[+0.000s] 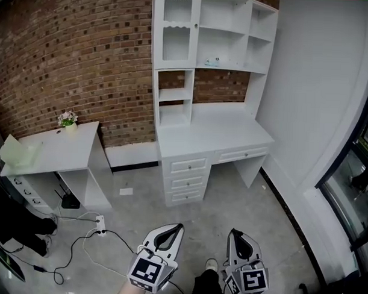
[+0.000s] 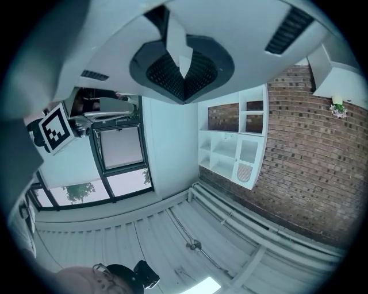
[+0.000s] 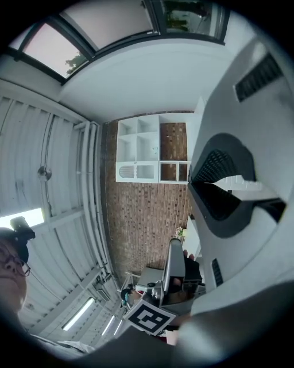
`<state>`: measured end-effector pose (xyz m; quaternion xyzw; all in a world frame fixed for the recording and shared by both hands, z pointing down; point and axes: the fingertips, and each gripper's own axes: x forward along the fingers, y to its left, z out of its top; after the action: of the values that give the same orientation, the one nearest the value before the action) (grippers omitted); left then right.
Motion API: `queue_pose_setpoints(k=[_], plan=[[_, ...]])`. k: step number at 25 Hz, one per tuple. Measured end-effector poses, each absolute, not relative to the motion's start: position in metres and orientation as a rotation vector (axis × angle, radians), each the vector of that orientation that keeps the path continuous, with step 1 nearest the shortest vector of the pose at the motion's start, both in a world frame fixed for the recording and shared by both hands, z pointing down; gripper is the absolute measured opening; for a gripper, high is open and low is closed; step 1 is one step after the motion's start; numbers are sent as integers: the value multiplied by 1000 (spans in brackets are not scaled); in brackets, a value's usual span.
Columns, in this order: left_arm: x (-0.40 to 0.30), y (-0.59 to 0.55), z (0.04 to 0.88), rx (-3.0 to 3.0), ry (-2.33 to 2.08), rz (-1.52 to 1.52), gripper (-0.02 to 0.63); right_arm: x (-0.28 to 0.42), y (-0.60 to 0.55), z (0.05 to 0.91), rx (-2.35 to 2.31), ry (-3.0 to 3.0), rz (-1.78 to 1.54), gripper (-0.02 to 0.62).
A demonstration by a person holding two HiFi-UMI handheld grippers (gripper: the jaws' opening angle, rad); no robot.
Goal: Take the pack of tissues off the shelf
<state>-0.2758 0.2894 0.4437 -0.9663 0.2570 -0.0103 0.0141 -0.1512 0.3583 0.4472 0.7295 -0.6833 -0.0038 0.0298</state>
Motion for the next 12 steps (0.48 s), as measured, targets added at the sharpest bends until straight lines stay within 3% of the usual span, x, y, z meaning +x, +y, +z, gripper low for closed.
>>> queue_pose_setpoints(k=[12], plan=[[-126, 183, 432, -2942, 941, -49, 14, 8, 243, 439, 2170, -2215, -33, 5]])
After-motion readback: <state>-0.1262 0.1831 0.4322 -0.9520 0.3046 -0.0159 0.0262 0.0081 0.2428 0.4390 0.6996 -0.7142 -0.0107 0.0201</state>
